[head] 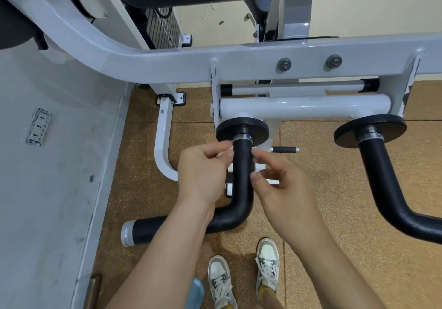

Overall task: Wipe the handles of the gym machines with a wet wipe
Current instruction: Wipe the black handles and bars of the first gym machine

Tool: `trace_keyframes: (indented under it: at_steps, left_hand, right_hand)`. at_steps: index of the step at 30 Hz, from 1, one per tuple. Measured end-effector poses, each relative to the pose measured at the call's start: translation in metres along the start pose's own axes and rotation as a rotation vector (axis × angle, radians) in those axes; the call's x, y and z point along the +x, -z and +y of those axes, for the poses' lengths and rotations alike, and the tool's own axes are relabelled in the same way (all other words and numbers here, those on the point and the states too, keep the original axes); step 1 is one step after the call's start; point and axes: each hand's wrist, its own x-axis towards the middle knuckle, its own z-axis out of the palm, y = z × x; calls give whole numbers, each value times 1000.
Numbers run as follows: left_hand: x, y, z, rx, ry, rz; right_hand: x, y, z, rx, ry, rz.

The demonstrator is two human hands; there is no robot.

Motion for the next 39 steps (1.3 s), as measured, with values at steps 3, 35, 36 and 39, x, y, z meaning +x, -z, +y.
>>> trace_keyframes:
  at_steps: [3,35,36,39]
  left_hand:
    - [10,-7,2,27,105,-62]
    - [12,28,19,249,231,-231]
    - [13,34,26,160,207,-178]
    - [13,35,35,41,139,-118]
  right_hand:
    - [-1,-2,0,16,-21,1]
    - [-11,7,-4,137,-130,30]
    - [-12,7,-5,130,-110,46]
    - [-15,7,-13,127,-58,69]
